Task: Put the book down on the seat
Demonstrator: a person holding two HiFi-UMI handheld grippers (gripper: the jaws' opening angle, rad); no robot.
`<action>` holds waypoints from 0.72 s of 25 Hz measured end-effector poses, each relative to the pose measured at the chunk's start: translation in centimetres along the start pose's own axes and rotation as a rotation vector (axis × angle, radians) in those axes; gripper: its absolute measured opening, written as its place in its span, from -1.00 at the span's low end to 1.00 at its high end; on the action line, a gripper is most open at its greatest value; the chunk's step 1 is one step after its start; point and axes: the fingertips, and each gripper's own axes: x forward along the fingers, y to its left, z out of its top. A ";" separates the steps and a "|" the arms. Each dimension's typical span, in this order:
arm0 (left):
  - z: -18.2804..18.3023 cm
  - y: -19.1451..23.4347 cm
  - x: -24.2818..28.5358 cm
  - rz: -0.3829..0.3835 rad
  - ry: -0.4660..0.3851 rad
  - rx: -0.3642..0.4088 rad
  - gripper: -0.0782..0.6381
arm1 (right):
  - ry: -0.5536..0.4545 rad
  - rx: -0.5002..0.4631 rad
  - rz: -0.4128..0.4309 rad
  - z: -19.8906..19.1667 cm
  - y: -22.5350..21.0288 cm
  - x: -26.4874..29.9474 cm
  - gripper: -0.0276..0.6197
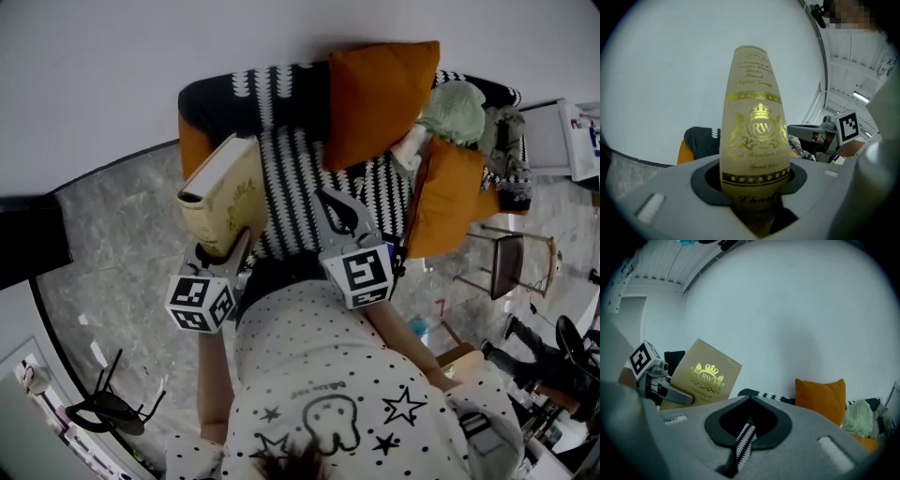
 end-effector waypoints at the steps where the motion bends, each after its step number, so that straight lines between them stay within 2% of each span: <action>1: 0.0 -0.1 0.1 -0.002 0.002 0.001 -0.14 | 0.000 0.000 0.000 0.0 0.0 0.0 -0.93; 18: -0.4 0.8 0.5 -0.040 0.046 -0.017 -0.14 | 0.017 -0.011 0.010 0.2 0.7 1.1 -0.93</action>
